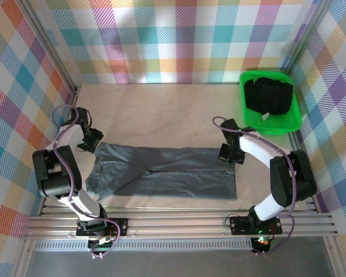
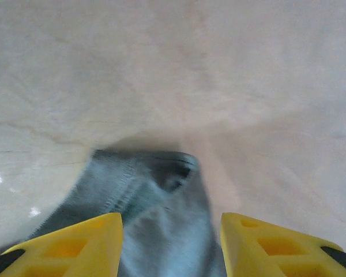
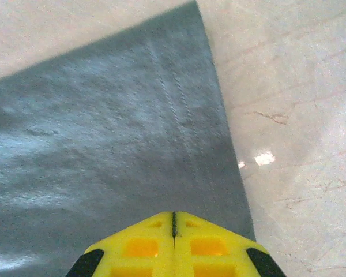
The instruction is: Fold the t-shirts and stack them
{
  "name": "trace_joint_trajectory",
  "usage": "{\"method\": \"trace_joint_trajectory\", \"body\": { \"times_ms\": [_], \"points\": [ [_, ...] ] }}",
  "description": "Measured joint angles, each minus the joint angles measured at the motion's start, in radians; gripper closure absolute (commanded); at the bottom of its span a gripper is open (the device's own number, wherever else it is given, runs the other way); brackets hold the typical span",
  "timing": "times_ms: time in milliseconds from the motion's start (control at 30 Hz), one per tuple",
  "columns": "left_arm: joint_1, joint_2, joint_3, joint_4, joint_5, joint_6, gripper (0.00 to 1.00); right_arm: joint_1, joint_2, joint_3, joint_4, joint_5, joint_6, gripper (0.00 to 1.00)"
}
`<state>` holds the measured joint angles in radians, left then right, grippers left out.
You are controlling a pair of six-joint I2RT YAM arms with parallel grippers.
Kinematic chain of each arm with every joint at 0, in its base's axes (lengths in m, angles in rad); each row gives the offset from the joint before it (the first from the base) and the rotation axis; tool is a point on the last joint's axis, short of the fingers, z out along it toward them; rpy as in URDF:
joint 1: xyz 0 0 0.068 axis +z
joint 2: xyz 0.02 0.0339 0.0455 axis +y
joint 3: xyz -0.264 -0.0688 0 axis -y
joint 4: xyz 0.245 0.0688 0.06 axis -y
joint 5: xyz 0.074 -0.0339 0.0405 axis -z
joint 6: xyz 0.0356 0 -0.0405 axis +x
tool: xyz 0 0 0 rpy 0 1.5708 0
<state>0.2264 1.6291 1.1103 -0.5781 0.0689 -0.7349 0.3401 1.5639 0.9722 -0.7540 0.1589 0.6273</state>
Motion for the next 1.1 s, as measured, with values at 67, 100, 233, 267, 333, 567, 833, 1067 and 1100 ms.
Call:
{"method": "trace_joint_trajectory", "body": {
  "times_ms": [67, 100, 233, 267, 333, 567, 833, 1067, 1100],
  "points": [
    [0.001, 0.001, 0.002, 0.017, 0.029, 0.027, 0.55, 0.000, 0.004, 0.008, 0.000, -0.010, -0.008, 0.89],
    [0.002, 0.011, 0.002, 0.019, 0.042, 0.039, 0.55, 0.000, 0.007, 0.011, 0.000, -0.014, -0.012, 0.88],
    [0.010, 0.060, 0.000, 0.025, 0.067, 0.090, 0.57, 0.000, 0.018, 0.030, -0.001, -0.037, -0.019, 0.85],
    [0.013, 0.065, -0.002, 0.025, 0.071, 0.101, 0.58, 0.000, 0.019, 0.036, -0.001, -0.041, -0.022, 0.85],
    [0.017, 0.068, -0.006, 0.034, 0.078, 0.120, 0.61, 0.000, 0.019, 0.047, 0.000, -0.050, -0.024, 0.84],
    [0.021, 0.103, -0.012, 0.078, 0.099, 0.170, 0.69, 0.000, 0.019, 0.055, 0.000, -0.071, -0.026, 0.84],
    [0.024, 0.117, -0.039, 0.108, 0.095, 0.183, 0.99, 0.000, 0.019, 0.056, -0.001, -0.074, -0.026, 0.83],
    [0.029, 0.067, -0.055, 0.083, 0.031, 0.178, 1.00, 0.000, 0.054, 0.102, -0.009, -0.075, -0.026, 0.83],
    [0.032, 0.058, -0.055, 0.079, 0.025, 0.178, 1.00, 0.000, 0.065, 0.113, -0.008, -0.075, -0.026, 0.83]
  ]
}}
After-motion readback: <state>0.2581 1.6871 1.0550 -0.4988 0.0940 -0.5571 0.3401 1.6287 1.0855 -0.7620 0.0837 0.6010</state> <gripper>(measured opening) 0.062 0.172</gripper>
